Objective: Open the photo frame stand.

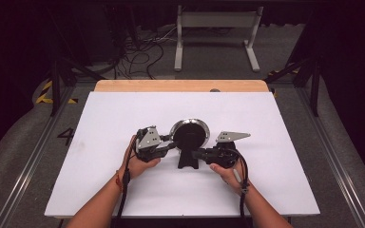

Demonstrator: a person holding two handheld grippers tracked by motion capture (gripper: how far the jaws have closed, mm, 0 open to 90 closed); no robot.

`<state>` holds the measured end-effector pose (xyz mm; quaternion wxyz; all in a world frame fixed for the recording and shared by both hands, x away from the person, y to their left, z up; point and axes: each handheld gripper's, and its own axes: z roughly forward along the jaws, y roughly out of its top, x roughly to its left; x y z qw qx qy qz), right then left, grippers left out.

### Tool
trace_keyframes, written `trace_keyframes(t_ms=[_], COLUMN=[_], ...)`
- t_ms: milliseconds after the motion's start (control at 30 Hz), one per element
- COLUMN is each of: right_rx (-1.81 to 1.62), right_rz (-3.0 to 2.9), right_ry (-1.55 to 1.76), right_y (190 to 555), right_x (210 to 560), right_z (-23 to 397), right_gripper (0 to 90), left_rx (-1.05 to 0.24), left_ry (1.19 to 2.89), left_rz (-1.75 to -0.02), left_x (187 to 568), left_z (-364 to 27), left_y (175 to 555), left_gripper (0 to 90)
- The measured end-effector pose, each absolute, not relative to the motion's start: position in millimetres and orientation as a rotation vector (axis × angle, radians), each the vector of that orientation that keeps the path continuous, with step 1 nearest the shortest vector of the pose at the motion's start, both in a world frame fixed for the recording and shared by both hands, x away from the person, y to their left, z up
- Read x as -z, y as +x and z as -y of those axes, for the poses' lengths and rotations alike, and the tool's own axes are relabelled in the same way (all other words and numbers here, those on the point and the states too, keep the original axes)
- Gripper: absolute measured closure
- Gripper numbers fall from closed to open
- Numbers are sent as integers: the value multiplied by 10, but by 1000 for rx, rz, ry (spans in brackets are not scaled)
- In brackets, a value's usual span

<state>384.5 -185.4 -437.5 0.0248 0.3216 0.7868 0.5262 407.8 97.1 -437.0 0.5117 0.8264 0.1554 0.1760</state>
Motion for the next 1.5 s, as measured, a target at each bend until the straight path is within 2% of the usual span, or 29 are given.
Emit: trace_keyframes(t_ms=[367,400,600,767,800,867,1067,1200,1300,1500], right_rx=[-1575,-1579,-1566,-1564,-1566,-1567,-1574,-1561,-1512,-1521], right_rz=[-2464,-2465,-2479,-2477,-2474,-2474,-2477,-2499,-2523,-2516], right_ry=[952,952,939,942,943,941,945,944,940,940], right_y=[3782,3779,3762,3756,3756,3758,3744,3731,3726,3738], right_x=[4348,4352,4361,4364,4363,4362,4356,4356,4388,4396], right_z=[1844,1843,1839,1828,1826,1824,1823,1808,1769,1760], right_gripper=[788,790,791,794,796,798,797,793,784,786], left_rx=[-402,-396,-371,-362,-366,-364,-397,-481,-480,-507], left_ry=[1999,2000,2037,2044,2055,2075,2088,2102,2089,2097], left_rz=[-361,-367,-379,-382,-373,-345,-334,-360,-391,-384], left_x=[4411,4419,4486,4527,4530,4546,4534,4533,4553,4547], left_z=[-966,-954,-885,-841,-832,-806,-792,-786,-828,-819], left_y=[4046,4051,4110,4143,4144,4138,4119,4115,4155,4157], left_gripper=[684,614,505,527,545,642,638,650,676,668])
